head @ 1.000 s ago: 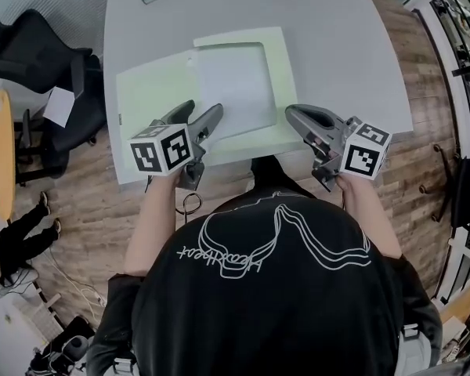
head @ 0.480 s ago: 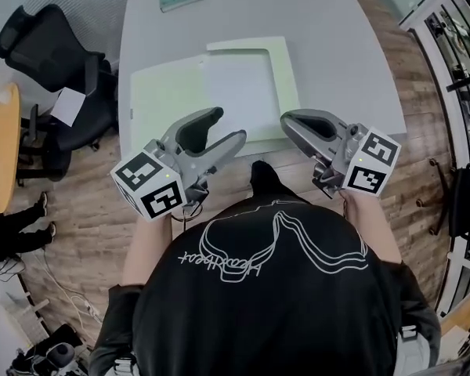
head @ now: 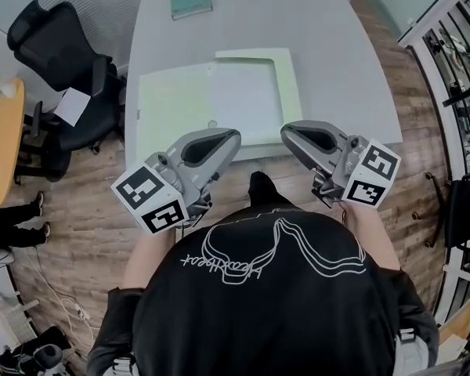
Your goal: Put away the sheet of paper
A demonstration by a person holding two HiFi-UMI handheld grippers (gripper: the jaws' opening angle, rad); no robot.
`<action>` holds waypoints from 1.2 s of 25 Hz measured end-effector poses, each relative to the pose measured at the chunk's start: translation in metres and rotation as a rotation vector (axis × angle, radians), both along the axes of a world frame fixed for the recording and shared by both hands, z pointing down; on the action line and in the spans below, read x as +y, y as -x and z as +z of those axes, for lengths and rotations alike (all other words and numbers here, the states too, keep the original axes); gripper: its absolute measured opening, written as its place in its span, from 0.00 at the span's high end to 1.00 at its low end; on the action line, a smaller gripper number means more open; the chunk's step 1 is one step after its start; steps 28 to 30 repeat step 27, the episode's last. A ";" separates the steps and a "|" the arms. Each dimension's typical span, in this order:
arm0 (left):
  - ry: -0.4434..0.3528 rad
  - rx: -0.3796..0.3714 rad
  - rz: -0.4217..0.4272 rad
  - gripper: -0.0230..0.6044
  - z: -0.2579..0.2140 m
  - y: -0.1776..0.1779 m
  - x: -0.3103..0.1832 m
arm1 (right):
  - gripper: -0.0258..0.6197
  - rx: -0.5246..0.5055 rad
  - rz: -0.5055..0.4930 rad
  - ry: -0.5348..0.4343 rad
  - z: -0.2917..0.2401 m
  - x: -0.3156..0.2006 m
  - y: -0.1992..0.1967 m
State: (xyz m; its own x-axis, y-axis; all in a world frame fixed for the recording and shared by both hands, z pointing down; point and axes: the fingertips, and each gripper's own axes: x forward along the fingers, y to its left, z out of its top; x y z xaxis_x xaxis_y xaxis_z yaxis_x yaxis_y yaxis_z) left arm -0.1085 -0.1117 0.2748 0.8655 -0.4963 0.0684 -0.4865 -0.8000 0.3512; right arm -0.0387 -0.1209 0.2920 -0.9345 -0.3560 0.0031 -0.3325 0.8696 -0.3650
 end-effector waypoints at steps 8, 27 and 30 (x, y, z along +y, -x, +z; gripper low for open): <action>0.010 -0.003 -0.002 0.95 0.003 -0.002 0.003 | 0.95 0.025 0.007 -0.024 -0.002 0.001 0.002; 0.040 -0.002 -0.015 0.95 0.014 0.001 0.008 | 0.95 0.036 -0.009 -0.005 0.005 0.009 0.008; 0.040 -0.002 -0.015 0.95 0.014 0.001 0.008 | 0.95 0.036 -0.009 -0.005 0.005 0.009 0.008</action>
